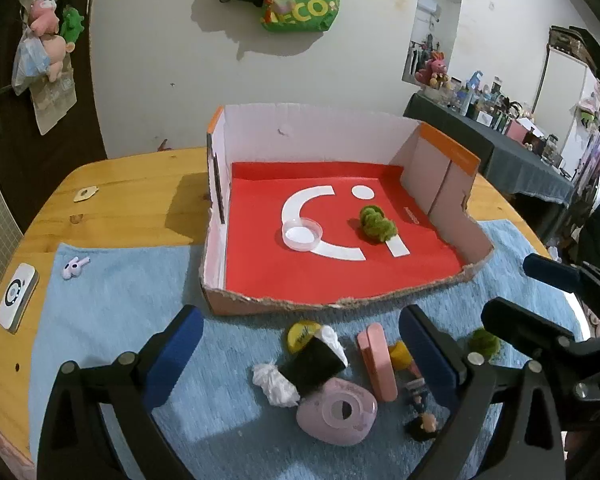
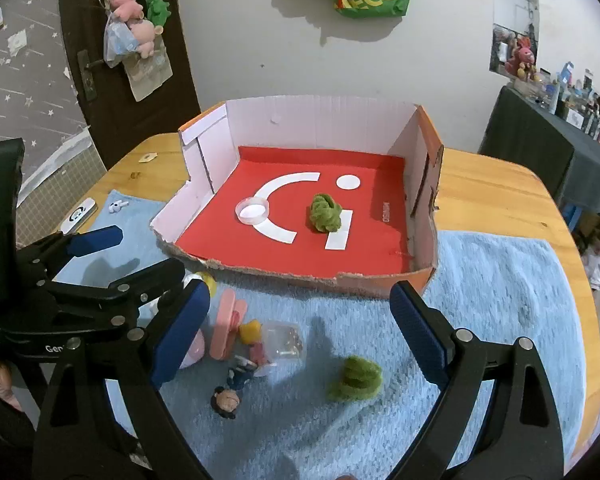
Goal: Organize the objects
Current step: 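Move both tools back toward the remaining items on the towel, then grasp the second green bundle with the right tool while the left tool grasps the black-and-white figure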
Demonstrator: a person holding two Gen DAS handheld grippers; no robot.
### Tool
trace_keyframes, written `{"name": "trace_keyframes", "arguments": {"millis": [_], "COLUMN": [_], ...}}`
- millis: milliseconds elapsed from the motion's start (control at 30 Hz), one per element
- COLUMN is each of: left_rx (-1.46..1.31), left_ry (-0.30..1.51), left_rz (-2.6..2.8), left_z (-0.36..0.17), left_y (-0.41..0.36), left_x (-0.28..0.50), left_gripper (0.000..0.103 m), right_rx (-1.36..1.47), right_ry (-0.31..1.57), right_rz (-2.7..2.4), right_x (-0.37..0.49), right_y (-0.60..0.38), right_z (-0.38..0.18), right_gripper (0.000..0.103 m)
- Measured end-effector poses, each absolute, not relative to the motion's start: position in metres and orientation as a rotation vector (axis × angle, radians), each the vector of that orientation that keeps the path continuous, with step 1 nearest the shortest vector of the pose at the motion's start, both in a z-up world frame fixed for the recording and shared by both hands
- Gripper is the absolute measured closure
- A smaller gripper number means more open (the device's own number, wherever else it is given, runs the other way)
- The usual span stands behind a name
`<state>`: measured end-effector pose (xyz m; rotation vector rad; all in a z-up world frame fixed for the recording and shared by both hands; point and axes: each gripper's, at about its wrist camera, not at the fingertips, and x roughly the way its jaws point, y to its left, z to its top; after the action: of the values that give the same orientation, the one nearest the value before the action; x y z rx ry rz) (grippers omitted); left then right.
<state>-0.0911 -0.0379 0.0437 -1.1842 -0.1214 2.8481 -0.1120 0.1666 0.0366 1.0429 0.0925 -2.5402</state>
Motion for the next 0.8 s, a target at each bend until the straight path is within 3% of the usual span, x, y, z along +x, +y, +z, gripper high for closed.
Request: {"name": "trace_keyframes", "arguments": {"millis": [667, 800], "left_rx": [-1.253, -1.263], "left_ry": [-0.146, -0.143], "left_rz": [2.816, 2.810], "left_z": [0.016, 0.012], "left_y": [-0.039, -0.038], "left_x": [-0.084, -0.084], "left_gripper": [0.003, 0.008], "right_rx": [1.103, 1.127], "right_ry": [0.088, 0.086], "right_rz": [-2.547, -2.549], "right_x": [-0.098, -0.099], "right_y": [0.174, 0.178], "right_z": [0.011, 0.003], "right_gripper": [0.011, 0.012]}}
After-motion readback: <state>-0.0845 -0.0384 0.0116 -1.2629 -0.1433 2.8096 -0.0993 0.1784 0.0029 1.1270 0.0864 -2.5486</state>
